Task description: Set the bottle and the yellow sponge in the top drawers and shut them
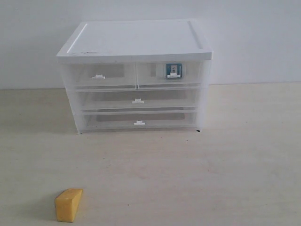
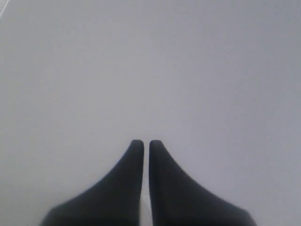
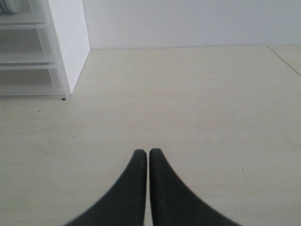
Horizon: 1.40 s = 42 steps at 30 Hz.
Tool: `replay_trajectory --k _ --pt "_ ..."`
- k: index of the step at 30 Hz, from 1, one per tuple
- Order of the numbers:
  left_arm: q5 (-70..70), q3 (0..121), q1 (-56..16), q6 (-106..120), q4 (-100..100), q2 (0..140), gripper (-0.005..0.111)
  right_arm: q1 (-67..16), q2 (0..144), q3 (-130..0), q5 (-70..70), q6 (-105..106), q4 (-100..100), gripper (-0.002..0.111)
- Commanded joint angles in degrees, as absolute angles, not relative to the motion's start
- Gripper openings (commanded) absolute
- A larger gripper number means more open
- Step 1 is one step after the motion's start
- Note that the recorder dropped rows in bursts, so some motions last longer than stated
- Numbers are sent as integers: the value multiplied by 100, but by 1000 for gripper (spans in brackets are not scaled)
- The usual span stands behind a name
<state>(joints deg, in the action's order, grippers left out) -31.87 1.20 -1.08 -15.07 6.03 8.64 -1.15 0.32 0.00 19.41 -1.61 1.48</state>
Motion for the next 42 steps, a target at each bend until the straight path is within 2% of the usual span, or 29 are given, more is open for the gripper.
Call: replay_trajectory --k 1,9,17,33,42 --pt "-3494 588 -95 -1566 247 1916 5 -134 0 0 1934 -139 205 0" --pt "-3736 1812 -95 -1998 -947 4333 4 -134 0 0 1934 -139 205 0" --pt "-4350 2151 -403 -1790 -1083 6174 4 -134 0 0 1934 -139 205 0" --pt "-5055 2540 -2282 291 1102 8120 4 -134 0 0 1934 -139 205 0" --pt "-5683 2956 -2934 543 1811 9194 4 -134 0 0 1934 -139 205 0"
